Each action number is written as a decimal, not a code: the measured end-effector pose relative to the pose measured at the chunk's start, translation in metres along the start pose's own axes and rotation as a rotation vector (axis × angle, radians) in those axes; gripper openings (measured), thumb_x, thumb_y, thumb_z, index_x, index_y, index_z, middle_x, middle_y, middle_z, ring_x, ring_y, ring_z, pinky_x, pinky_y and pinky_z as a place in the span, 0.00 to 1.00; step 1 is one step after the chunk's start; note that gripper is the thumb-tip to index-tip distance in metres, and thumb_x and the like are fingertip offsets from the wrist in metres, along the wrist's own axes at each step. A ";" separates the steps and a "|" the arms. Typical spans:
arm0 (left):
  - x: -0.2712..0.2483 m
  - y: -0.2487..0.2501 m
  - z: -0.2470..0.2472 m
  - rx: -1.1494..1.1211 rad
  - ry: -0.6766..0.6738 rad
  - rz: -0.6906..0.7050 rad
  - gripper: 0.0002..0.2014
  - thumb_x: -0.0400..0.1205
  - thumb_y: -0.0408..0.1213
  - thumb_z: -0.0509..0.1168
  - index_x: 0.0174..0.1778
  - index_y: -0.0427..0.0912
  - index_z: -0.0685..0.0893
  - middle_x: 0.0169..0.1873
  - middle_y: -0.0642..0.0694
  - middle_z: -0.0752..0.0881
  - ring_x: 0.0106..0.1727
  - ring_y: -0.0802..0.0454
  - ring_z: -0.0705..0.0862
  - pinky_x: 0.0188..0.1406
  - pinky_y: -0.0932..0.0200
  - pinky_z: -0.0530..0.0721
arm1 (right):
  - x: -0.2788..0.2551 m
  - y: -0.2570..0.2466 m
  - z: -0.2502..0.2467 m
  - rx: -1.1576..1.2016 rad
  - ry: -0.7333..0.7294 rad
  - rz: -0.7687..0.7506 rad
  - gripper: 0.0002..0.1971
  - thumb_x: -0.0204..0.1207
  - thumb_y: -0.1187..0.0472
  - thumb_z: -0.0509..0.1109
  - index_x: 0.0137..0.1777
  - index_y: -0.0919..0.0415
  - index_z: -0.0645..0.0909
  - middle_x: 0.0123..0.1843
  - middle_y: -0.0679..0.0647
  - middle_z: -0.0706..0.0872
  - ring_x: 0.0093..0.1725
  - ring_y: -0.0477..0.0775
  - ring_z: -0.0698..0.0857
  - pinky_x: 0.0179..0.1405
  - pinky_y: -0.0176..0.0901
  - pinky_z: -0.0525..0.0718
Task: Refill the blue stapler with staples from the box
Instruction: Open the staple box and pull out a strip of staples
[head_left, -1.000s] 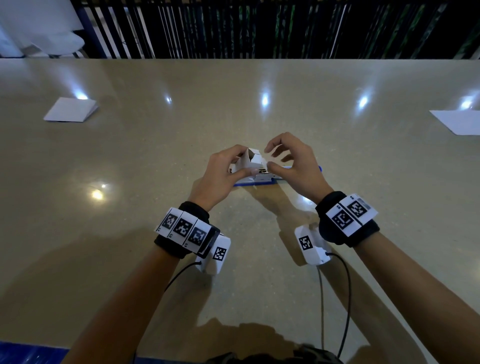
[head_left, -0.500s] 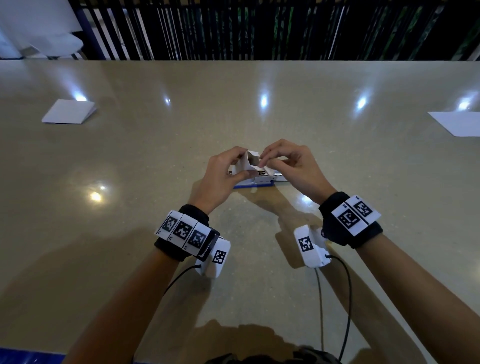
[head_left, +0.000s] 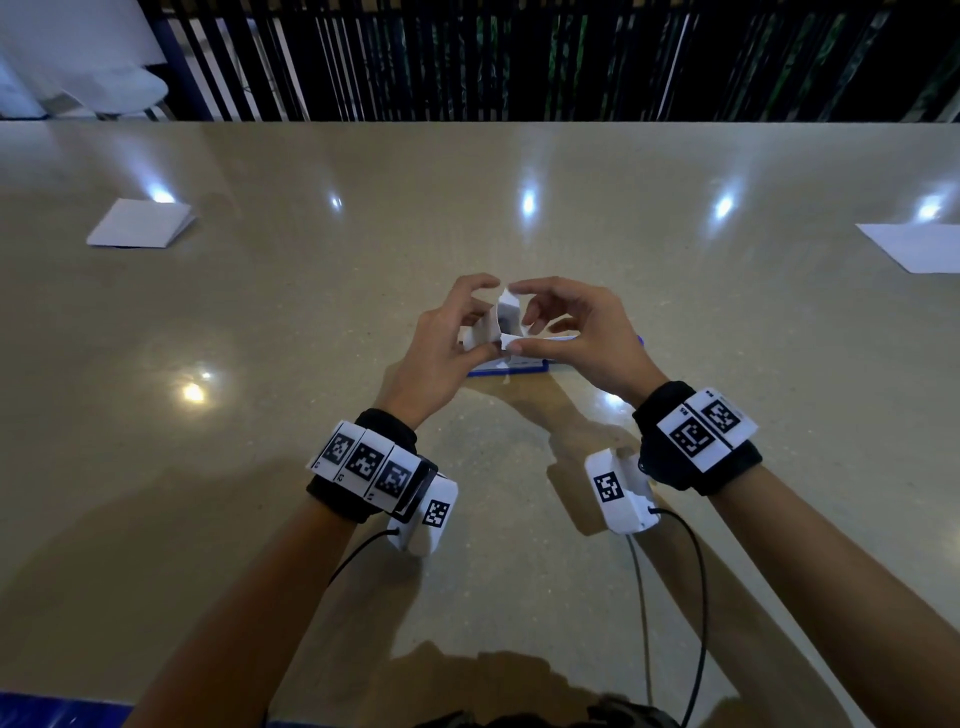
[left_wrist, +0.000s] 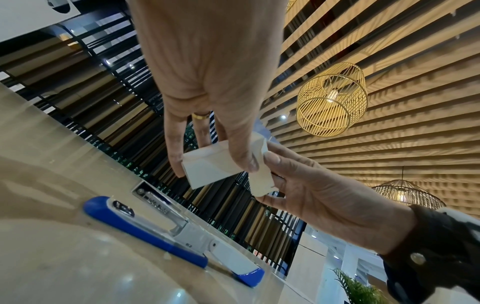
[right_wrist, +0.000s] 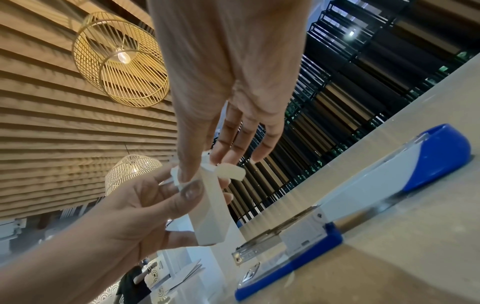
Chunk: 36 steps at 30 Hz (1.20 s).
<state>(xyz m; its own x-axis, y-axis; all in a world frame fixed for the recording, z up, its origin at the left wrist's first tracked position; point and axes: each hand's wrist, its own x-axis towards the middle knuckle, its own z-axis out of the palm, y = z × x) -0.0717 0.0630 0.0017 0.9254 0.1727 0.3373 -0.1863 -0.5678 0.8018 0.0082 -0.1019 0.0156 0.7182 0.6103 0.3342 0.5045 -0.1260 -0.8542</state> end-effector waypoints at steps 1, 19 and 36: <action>-0.001 0.001 0.000 -0.012 -0.012 0.006 0.30 0.77 0.28 0.72 0.71 0.51 0.69 0.53 0.43 0.87 0.57 0.51 0.86 0.49 0.59 0.89 | 0.000 -0.001 0.000 -0.015 -0.002 -0.003 0.27 0.62 0.61 0.83 0.63 0.60 0.84 0.43 0.53 0.86 0.42 0.53 0.85 0.50 0.53 0.86; -0.002 0.008 -0.008 0.135 0.076 0.180 0.16 0.72 0.26 0.72 0.54 0.39 0.81 0.48 0.53 0.85 0.48 0.64 0.81 0.46 0.71 0.77 | -0.004 -0.008 0.016 -0.264 0.133 -0.256 0.08 0.74 0.65 0.74 0.51 0.63 0.91 0.42 0.60 0.84 0.37 0.51 0.81 0.39 0.29 0.77; 0.007 0.032 -0.032 0.606 0.302 0.556 0.15 0.75 0.26 0.70 0.55 0.47 0.88 0.55 0.54 0.90 0.63 0.49 0.84 0.56 0.41 0.81 | -0.009 -0.023 0.023 -0.018 0.426 -0.331 0.07 0.69 0.68 0.78 0.46 0.70 0.89 0.41 0.59 0.91 0.41 0.52 0.91 0.49 0.40 0.89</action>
<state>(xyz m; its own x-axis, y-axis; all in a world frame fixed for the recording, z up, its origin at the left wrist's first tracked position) -0.0816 0.0718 0.0455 0.6099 -0.0988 0.7863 -0.2976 -0.9481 0.1116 -0.0214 -0.0866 0.0234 0.6485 0.2483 0.7195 0.7421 0.0039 -0.6703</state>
